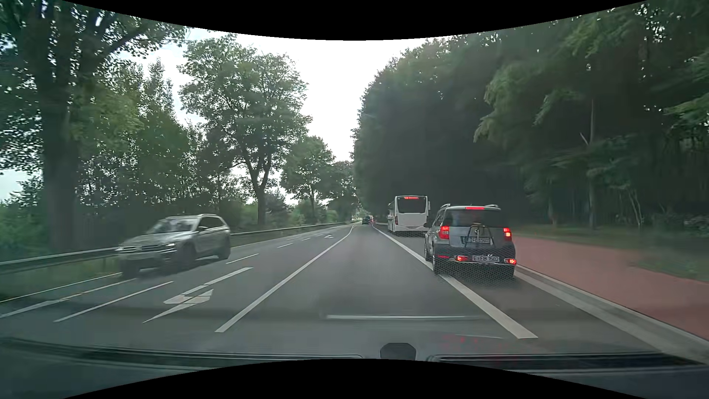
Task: Follow the waypoints while adhering to traffic rules and regulations
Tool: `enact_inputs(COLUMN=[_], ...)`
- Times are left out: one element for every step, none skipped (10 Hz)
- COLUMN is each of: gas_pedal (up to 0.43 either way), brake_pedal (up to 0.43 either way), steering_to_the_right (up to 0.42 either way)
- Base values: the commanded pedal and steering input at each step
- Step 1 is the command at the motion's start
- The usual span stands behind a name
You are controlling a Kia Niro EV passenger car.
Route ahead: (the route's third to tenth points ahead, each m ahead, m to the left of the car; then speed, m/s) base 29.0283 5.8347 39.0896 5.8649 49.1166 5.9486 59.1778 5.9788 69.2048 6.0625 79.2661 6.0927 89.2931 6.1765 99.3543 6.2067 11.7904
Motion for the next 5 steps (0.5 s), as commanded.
enact_inputs(gas_pedal=[0.150, 0.150, 0.150, 0.150, 0.157], brake_pedal=[0.000, 0.000, 0.000, 0.000, 0.000], steering_to_the_right=[-0.013, -0.016, -0.016, -0.017, -0.016])
